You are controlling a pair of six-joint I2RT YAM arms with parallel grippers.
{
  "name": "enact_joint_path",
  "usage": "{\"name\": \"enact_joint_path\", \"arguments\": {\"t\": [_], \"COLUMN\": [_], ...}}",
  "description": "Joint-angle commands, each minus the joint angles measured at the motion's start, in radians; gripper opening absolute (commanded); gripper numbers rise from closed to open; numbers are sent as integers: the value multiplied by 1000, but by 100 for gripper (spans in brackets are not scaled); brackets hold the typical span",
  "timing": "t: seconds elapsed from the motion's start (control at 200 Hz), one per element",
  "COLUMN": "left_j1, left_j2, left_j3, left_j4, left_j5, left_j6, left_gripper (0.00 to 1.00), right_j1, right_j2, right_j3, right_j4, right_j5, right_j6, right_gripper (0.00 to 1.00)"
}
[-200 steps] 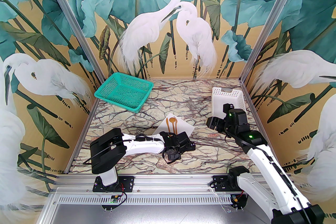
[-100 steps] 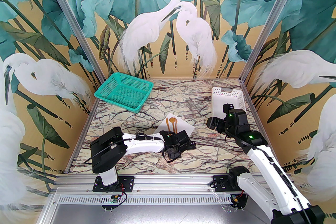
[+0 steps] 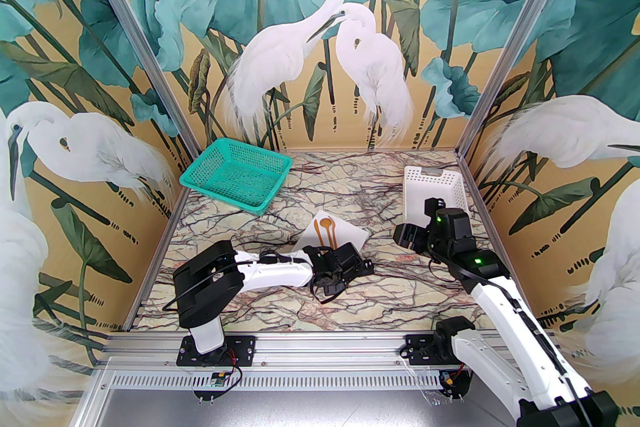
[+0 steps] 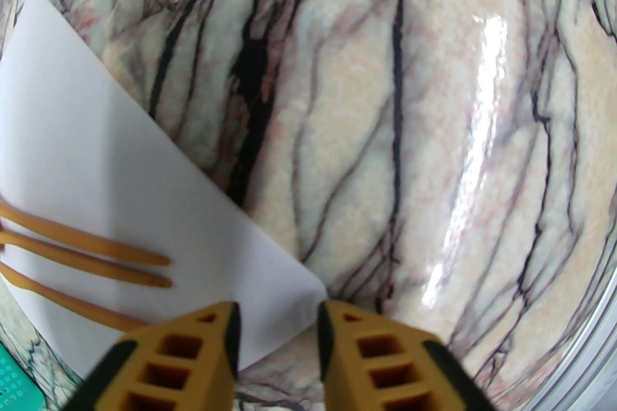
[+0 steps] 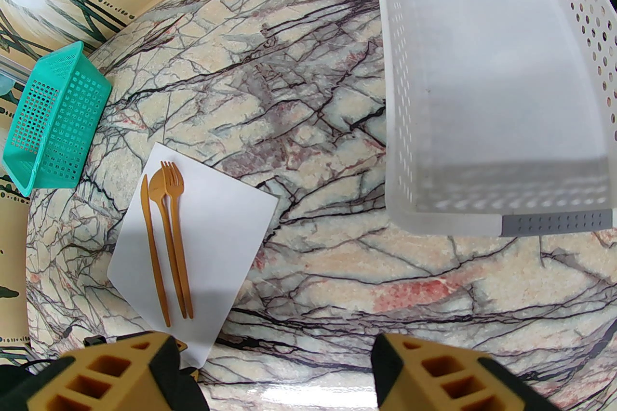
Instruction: Place the utensils on the paper napkin and roll it up
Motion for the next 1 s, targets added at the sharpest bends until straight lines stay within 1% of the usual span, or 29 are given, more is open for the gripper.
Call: {"name": "enact_joint_path", "arguments": {"t": [0.0,0.05,0.12,0.375,0.455,0.5,0.6,0.77,0.905,0.96,0.995], "left_j1": [4,4,5,9,12,13,18,36,42,42,42], "left_j2": [1,1,-2,-33,-33,-33,-44,-92,-113,-116,-116], "left_j3": [-6,-10,-16,-22,-20,-20,-28,-58,-69,-75,-76], "left_j4": [30,36,42,56,47,43,43,65,67,66,61], "left_j5": [-4,-3,7,79,108,122,136,167,182,188,191], "left_j6": [8,6,2,-35,-47,-51,-56,-62,-47,-29,-21], "left_gripper": [24,18,13,11,5,0,0,0,0,7,10], "right_j1": [-7,-5,-7,-6,-8,-9,-13,-21,-23,-24,-24], "right_j2": [-18,-19,-23,-21,-19,-17,-7,27,43,47,50], "right_j3": [-14,-13,-16,-3,4,6,9,6,1,4,8], "right_j4": [-21,-22,-23,-38,-43,-45,-45,-29,-18,-18,-22], "right_j5": [0,2,2,-4,-2,-5,-21,-103,-126,-130,-135], "right_j6": [-19,-19,-18,-35,-42,-47,-59,-87,-97,-100,-102], "right_gripper": [73,73,73,73,73,73,73,73,73,73,73]}}
